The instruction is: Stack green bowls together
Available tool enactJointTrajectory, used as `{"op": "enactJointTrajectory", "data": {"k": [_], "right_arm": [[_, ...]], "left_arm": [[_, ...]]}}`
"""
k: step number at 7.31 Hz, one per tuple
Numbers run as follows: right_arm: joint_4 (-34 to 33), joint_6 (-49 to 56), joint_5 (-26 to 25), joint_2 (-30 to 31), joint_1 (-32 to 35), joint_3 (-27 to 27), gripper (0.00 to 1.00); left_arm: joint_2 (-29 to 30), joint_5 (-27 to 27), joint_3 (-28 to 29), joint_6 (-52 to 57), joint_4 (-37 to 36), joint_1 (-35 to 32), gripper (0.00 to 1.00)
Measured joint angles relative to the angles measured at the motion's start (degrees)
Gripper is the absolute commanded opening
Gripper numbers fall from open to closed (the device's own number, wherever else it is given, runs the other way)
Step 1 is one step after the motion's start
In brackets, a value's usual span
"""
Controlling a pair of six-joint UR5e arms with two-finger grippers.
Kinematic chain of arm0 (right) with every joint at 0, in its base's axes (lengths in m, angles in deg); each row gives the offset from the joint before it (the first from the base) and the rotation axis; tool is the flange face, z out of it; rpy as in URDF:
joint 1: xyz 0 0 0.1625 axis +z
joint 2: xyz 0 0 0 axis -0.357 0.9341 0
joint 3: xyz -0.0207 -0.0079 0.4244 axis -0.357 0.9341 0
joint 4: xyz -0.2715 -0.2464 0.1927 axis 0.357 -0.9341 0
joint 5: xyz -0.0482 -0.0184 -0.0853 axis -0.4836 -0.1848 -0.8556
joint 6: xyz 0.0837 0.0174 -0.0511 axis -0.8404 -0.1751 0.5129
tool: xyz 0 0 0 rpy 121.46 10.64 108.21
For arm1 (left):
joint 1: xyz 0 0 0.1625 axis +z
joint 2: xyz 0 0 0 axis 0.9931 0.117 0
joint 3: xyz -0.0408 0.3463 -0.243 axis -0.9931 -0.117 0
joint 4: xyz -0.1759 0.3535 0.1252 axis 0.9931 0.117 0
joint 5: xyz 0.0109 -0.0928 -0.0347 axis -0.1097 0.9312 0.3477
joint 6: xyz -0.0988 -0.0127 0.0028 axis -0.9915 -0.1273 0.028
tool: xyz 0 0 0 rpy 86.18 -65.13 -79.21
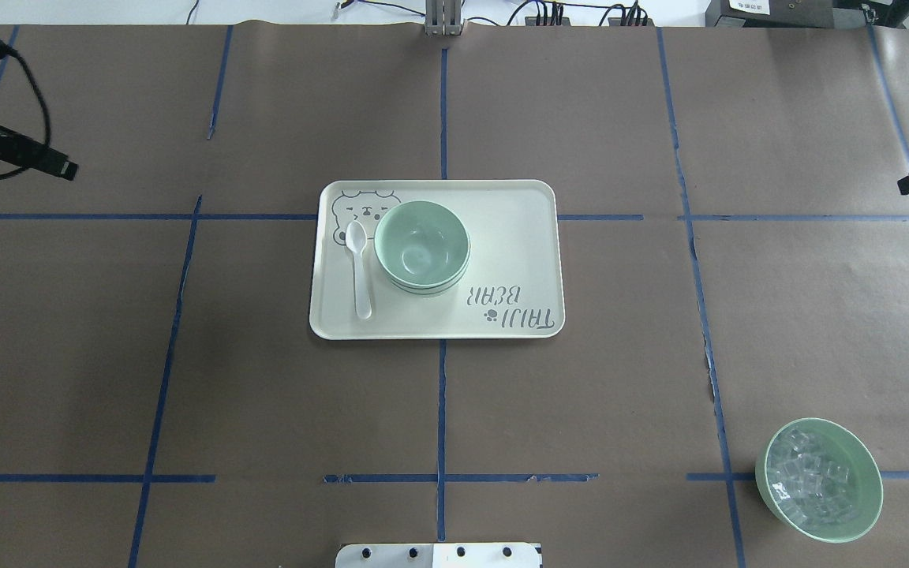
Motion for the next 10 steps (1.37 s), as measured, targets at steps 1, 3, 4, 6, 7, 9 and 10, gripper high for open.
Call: {"op": "enactJointTrajectory", "data": {"k": [1, 3, 4, 6, 7, 9, 10], "right_arm": [[-6.0, 8.3, 0.1, -1.3, 3.4, 0.9, 1.0], [-14.2, 18.2, 0.2, -2.1, 8.1, 0.9, 1.0], [-15.9, 19.8, 0.1, -2.1, 9.0, 0.8, 1.0], [-17.0, 20.2, 0.0, -2.1, 9.5, 0.6, 1.0], [-17.1, 20.1, 0.0, -2.2, 9.4, 0.5, 1.0], [-17.1, 20.2, -0.5, -2.4, 8.8, 0.6, 1.0], [-17.0, 20.2, -0.7, -2.4, 8.5, 0.6, 1.0]], "left_arm": [[-1.7, 2.6, 5.0, 11.9, -0.4, -7.5, 1.0], [-2.7, 5.1, 12.4, 26.4, -3.6, -17.1, 1.0], [-2.9, 5.7, 13.3, 28.6, -7.4, -19.0, 1.0], [-5.0, 7.1, 13.6, 29.2, -12.0, -19.6, 1.0], [-6.1, 7.7, 14.1, 29.3, -12.4, -19.4, 1.0], [-6.5, 8.1, 14.4, 29.5, -10.8, -19.1, 1.0], [-6.3, 8.1, 14.2, 29.6, -9.8, -18.8, 1.0]]}}
